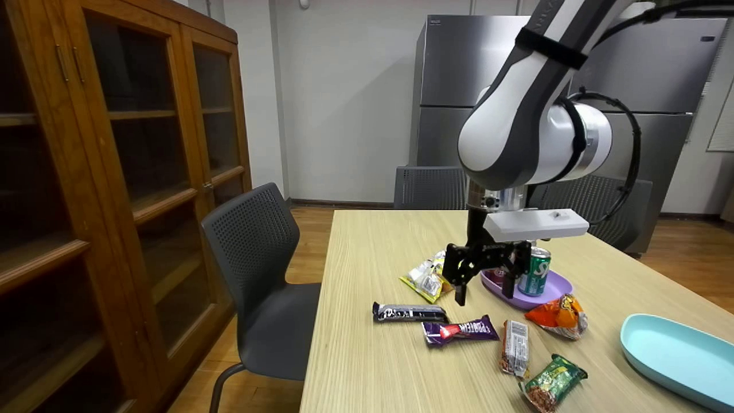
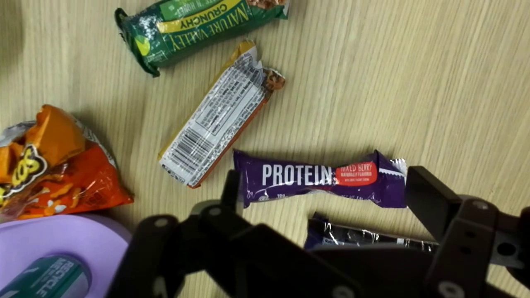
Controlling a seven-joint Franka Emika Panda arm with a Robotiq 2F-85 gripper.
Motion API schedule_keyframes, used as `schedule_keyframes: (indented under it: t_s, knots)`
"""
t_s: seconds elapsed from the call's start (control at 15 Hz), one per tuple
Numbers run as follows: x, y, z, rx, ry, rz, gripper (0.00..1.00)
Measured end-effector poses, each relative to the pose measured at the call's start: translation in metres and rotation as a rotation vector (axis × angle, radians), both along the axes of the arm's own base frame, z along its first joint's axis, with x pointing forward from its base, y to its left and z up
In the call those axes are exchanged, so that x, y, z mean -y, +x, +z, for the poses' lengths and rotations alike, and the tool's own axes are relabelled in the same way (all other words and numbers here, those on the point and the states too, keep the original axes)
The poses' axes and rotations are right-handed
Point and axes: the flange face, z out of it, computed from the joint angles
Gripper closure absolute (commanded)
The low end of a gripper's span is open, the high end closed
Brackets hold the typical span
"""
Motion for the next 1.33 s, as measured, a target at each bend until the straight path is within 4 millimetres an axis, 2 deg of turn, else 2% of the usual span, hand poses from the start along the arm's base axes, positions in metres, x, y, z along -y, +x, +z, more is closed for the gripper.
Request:
schedule_keyframes:
  t_s: [0.47, 0.73, 1.33]
  knots:
    - [-0.004, -0.007, -0.020, -0.033, -0.022, 0.118, 0.00]
    - [-0.009, -0.009, -0.021, -0.033, -0.030, 0.168, 0.00]
    - [-0.010, -0.009, -0.021, -0.027, -0.028, 0.161, 0.00]
